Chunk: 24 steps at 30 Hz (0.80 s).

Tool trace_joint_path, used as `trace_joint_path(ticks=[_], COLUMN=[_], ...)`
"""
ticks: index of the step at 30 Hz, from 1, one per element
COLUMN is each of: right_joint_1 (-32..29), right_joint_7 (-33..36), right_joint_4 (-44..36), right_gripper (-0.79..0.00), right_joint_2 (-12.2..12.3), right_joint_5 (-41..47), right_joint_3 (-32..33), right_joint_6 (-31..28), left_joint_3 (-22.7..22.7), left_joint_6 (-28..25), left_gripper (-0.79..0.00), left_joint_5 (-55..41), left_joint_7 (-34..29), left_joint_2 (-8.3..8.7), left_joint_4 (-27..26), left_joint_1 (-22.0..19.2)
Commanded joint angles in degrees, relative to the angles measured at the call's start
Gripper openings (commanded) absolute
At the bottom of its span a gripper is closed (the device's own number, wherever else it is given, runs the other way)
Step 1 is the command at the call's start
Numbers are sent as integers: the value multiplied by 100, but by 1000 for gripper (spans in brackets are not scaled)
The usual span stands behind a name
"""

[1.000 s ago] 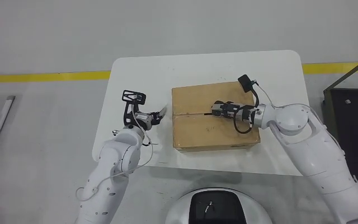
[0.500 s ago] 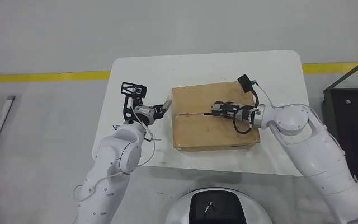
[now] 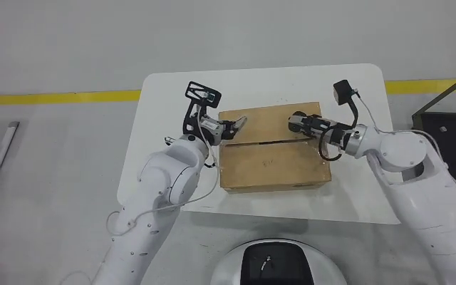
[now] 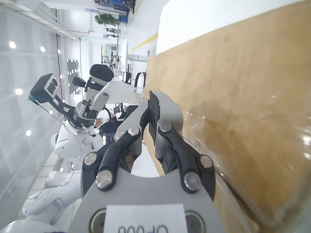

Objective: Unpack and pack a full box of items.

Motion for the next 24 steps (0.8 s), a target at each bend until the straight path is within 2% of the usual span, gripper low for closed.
trace_joint_path(ticks=[1,9,17,20,24], right_joint_1=[-244,-1164,-1690,-1755,-1755], right_joint_7=[-73,-262,-350,-383,-377], right_joint_4=[-173,-452,-722,-762,-789], right_gripper=[-785,-785,-785,-785,-785], right_joint_2=[52,178,221,229,239], right_joint_5=[-38,193,310,355,394], right_joint_3=[354,1354,1648,1656,1618], right_joint_6=[39,-3,-96,-88,-104], left_joint_3=[101,708,1451,1435,1052], left_joint_6=[-42,-287,-455,-355,28], left_gripper=[0,0,0,0,0], left_joint_5=[-3,-88,-243,-613,-1106], left_joint_7=[-43,-130,-181,-350,-812], left_joint_2=[-32,-225,-504,-575,-581], left_joint_4=[37,255,559,543,398], left_joint_1=[-87,-527,-993,-1073,-1078])
